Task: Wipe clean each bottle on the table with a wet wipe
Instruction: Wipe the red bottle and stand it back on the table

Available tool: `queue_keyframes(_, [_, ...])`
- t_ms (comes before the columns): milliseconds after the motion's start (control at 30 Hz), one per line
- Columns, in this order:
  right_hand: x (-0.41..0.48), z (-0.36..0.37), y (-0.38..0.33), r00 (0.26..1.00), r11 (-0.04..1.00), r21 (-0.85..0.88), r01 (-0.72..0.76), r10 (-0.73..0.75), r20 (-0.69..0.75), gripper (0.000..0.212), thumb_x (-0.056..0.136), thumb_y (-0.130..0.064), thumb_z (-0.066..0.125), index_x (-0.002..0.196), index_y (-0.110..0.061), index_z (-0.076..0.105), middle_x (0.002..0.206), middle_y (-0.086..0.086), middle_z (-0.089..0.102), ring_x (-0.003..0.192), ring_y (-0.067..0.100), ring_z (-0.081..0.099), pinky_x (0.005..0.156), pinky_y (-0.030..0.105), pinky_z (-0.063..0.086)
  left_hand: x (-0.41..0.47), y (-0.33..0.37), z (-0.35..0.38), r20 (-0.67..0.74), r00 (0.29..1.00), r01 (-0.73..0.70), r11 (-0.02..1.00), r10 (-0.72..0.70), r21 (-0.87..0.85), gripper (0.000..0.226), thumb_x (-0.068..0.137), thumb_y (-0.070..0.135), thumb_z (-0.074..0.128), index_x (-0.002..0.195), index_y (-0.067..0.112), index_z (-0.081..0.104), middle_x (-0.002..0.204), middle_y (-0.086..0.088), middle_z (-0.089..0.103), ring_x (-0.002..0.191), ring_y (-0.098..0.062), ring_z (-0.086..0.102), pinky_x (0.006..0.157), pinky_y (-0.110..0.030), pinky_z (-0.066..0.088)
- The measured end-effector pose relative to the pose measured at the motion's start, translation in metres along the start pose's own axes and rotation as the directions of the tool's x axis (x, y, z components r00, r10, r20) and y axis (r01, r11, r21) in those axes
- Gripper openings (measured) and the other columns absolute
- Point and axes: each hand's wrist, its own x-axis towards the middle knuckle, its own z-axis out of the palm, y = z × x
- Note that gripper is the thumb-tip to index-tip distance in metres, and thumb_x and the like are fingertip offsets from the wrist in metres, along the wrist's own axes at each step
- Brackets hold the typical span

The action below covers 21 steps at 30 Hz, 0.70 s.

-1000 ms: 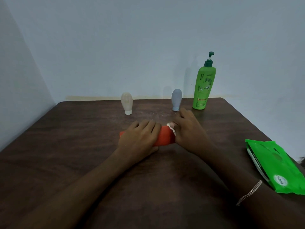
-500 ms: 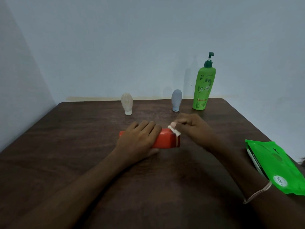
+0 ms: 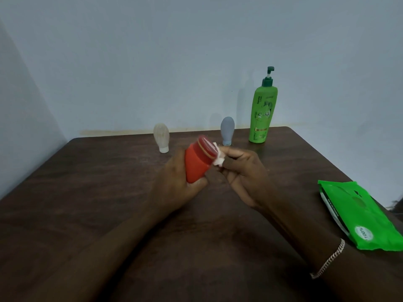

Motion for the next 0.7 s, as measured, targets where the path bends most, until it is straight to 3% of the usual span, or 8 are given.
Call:
queue_keyframes(133, [-0.001,0.001,-0.002,0.996,0.996,-0.070,-0.057,0.052,-0.067,0.029,0.083,-0.001,0.063,0.111,0.007,0.067,0.112,0.031,0.065,0.101,0.033,0.063,0.086,0.036,0.054,0.002,-0.007,-0.008,-0.064,0.996,0.057,0.998,-0.058,-0.014,0.070,0.079,0.041,0.081,0.132,0.023,0.040,0.105,0.008,0.053,0.086,0.001,0.055,0.067,-0.019,0.047])
queue_keyframes(233, [0.002,0.000,-0.004,0.991,0.999,-0.025,-0.043,0.039,-0.128,0.025,0.081,-0.002,0.066,0.105,0.000,0.072,0.105,0.020,0.071,0.096,0.026,0.063,0.082,0.031,0.053,-0.001,-0.008,-0.001,0.008,1.000,-0.002,0.999,0.002,0.032,0.072,0.075,0.041,0.083,0.130,0.026,0.038,0.103,0.010,0.049,0.084,-0.003,0.055,0.066,-0.020,0.046])
queue_keyframes(367, [-0.002,0.003,0.002,0.996,0.997,-0.060,-0.049,0.044,-0.076,0.027,0.090,0.005,0.053,0.112,0.001,0.069,0.103,0.015,0.071,0.091,0.019,0.062,0.076,0.025,0.052,0.002,-0.008,0.003,-0.002,1.000,-0.016,1.000,0.016,0.024,0.072,0.075,0.040,0.082,0.128,0.032,0.034,0.105,0.009,0.050,0.088,-0.007,0.056,0.070,-0.030,0.053])
queue_keyframes(500, [-0.001,0.002,0.000,0.996,0.974,-0.225,-0.037,0.017,-0.091,0.022,0.088,0.001,0.061,0.106,0.002,0.073,0.096,0.027,0.069,0.082,0.026,0.062,0.071,0.033,0.051,0.005,-0.014,-0.005,-0.061,0.998,0.000,0.999,0.002,0.041,0.069,0.079,0.038,0.082,0.132,0.023,0.040,0.109,0.007,0.051,0.088,-0.005,0.053,0.069,-0.016,0.043])
queue_keyframes(600, [0.000,-0.009,-0.009,0.986,0.951,-0.309,0.022,-0.073,-0.152,0.021,0.082,-0.004,0.070,0.103,-0.001,0.075,0.095,0.025,0.072,0.086,0.037,0.066,0.078,0.048,0.052,0.004,-0.018,-0.009,-0.050,0.999,0.015,0.996,-0.010,0.089,0.075,0.078,0.034,0.084,0.139,0.019,0.043,0.118,0.004,0.053,0.098,-0.009,0.052,0.077,-0.024,0.044])
queue_keyframes(700, [-0.001,-0.014,-0.019,0.967,0.837,-0.534,0.121,-0.222,-0.128,0.026,0.085,-0.003,0.072,0.111,0.000,0.072,0.097,0.013,0.075,0.091,0.031,0.070,0.081,0.040,0.058,0.002,-0.019,-0.009,-0.017,0.999,-0.043,0.995,0.045,0.093,0.070,0.077,0.031,0.085,0.136,0.020,0.048,0.115,0.006,0.055,0.098,-0.010,0.055,0.080,-0.031,0.049])
